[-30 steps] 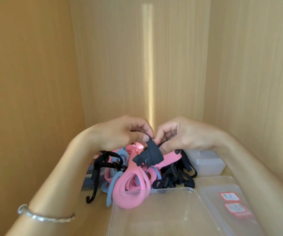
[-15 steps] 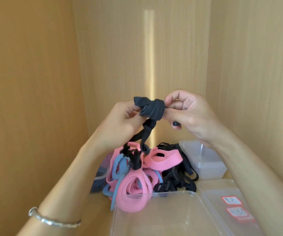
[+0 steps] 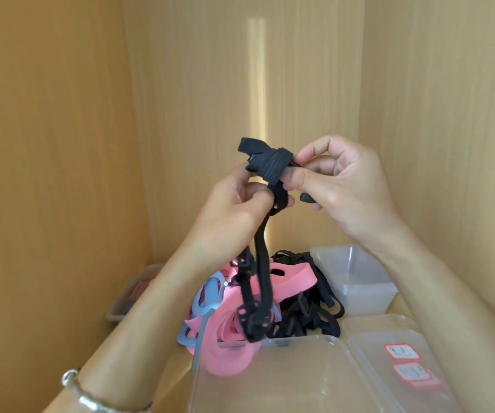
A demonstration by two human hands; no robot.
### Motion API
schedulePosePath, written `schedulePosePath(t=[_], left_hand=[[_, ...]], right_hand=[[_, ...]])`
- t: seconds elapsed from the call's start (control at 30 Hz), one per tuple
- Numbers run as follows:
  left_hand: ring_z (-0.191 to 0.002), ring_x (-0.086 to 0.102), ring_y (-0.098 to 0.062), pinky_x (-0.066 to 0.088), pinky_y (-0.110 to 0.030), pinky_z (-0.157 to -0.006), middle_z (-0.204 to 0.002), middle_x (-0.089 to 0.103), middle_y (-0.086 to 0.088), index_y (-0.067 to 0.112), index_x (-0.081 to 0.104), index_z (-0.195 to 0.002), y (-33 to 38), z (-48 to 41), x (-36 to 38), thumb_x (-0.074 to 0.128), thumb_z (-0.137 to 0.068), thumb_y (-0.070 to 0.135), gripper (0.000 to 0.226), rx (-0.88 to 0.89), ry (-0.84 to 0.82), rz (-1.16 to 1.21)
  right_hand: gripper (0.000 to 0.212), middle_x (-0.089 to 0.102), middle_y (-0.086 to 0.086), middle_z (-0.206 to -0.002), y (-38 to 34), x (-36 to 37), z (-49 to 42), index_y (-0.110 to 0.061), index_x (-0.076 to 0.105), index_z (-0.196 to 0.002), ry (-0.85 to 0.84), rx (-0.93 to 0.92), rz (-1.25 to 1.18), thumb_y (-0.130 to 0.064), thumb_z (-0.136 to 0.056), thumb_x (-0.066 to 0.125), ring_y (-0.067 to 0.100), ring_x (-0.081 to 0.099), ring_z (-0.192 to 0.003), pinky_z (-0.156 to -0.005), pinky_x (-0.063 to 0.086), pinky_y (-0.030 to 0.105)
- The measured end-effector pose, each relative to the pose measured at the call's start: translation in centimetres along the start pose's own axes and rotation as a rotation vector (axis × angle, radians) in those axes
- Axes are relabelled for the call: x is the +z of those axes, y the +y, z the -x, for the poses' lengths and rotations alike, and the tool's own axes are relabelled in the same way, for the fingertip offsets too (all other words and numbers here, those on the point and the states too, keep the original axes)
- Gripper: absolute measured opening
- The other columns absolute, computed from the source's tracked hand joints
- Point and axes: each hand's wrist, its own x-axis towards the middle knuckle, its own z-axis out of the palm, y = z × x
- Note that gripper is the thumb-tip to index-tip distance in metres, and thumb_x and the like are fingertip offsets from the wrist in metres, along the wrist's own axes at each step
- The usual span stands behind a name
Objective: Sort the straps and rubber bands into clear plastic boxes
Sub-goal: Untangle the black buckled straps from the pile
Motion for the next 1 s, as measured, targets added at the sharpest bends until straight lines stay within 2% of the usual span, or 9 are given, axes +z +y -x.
schedulePosePath(t=[0.1, 0.17, 0.3, 0.37, 0.47, 0.57, 0.7, 0.83, 1.0], left_hand=[[-0.076, 0.069, -0.007, 0.052, -0.015, -0.070, -0.080, 0.070, -0.003, 0.012, 0.054, -0.110, 0.1, 0.1, 0.2, 0.036, -0.100, 0.001, 0.023, -0.063, 0.003, 0.007], [-0.064, 0.066, -0.009, 0.051, -0.021, -0.060, -0.071, 0.069, 0.002, 0.013, 0.055, -0.105, 0.1, 0.3, 0.4, 0.038, -0.102, 0.011, 0.018, -0.121, -0.028, -0.010], [-0.048, 0.061, -0.008, 0.045, -0.017, -0.044, -0.061, 0.067, 0.007, 0.005, 0.063, -0.096, 0.2, 0.7, 0.6, 0.052, -0.097, 0.019, 0.018, -0.246, -0.117, -0.051], [-0.045, 0.060, -0.009, 0.043, -0.016, -0.042, -0.062, 0.068, 0.006, 0.003, 0.063, -0.094, 0.0, 0.7, 0.6, 0.054, -0.096, 0.018, 0.017, -0.291, -0.113, -0.045], [-0.045, 0.058, -0.013, 0.043, -0.018, -0.043, -0.076, 0.070, -0.002, 0.008, 0.062, -0.089, -0.3, 0.5, 0.4, 0.055, -0.096, 0.019, 0.015, -0.340, -0.097, -0.031], [-0.042, 0.055, -0.015, 0.042, -0.018, -0.041, -0.070, 0.067, -0.006, 0.011, 0.059, -0.086, -0.7, 0.4, 0.2, 0.056, -0.095, 0.018, 0.012, -0.441, -0.131, 0.040], [-0.044, 0.056, -0.016, 0.043, -0.021, -0.043, -0.066, 0.063, -0.006, 0.011, 0.057, -0.094, -1.3, 0.3, -0.5, 0.059, -0.094, 0.022, 0.012, -0.544, -0.267, 0.054], [-0.043, 0.052, -0.017, 0.046, -0.023, -0.043, -0.069, 0.062, -0.007, 0.015, 0.053, -0.124, -1.8, 0.1, -1.4, 0.064, -0.076, 0.025, 0.051, -0.580, -0.288, 0.237], [-0.037, 0.040, -0.008, 0.040, -0.019, -0.036, -0.070, 0.057, -0.002, 0.020, 0.051, -0.129, -2.0, -0.2, -2.3, 0.069, -0.074, 0.029, 0.058, -0.614, -0.310, 0.426]], right_hand=[[0.025, 0.068, -0.009, -0.058, 0.5, 0.1, -0.1, -0.023, 0.057, -0.073, 0.031, -0.025, 0.083, -0.008, -0.079, 0.076, 0.006, 0.061, -0.054, -0.049, 0.043, 0.012], [0.026, 0.068, -0.010, -0.059, 0.8, 0.1, -0.1, -0.026, 0.057, -0.073, 0.068, -0.050, 0.123, -0.011, -0.080, 0.076, 0.002, 0.061, -0.054, -0.052, 0.046, 0.016], [0.024, 0.069, -0.010, -0.063, 1.4, -0.5, -0.3, -0.027, 0.057, -0.073, 0.154, -0.087, 0.214, -0.015, -0.082, 0.076, 0.003, 0.061, -0.053, -0.061, 0.054, 0.034], [0.023, 0.068, -0.013, -0.063, 1.9, -0.8, -0.4, -0.027, 0.057, -0.073, 0.171, -0.093, 0.260, -0.016, -0.083, 0.074, 0.001, 0.059, -0.053, -0.062, 0.054, 0.035], [0.021, 0.065, -0.018, -0.063, 3.0, -1.1, -0.5, -0.028, 0.058, -0.073, 0.169, -0.101, 0.351, -0.017, -0.085, 0.072, 0.001, 0.057, -0.056, -0.064, 0.056, 0.037], [0.019, 0.064, -0.017, -0.062, 4.1, -1.6, -0.8, -0.025, 0.059, -0.074, 0.181, -0.103, 0.407, -0.014, -0.085, 0.070, 0.002, 0.058, -0.057, -0.066, 0.056, 0.044], [0.008, 0.065, -0.010, -0.065, 5.5, -2.3, -0.8, -0.015, 0.063, -0.081, 0.199, -0.087, 0.479, -0.012, -0.087, 0.066, 0.008, 0.061, -0.059, -0.066, 0.054, 0.043], [0.007, 0.065, -0.009, -0.066, 6.7, -2.9, -0.9, -0.016, 0.062, -0.082, 0.215, -0.072, 0.590, -0.014, -0.088, 0.064, 0.023, 0.064, -0.066, -0.064, 0.053, 0.043], [0.005, 0.066, 0.003, -0.067, 7.9, -3.0, -1.1, -0.017, 0.059, -0.085, 0.223, -0.097, 0.694, -0.017, -0.089, 0.062, 0.030, 0.060, -0.067, -0.060, 0.051, 0.043]])
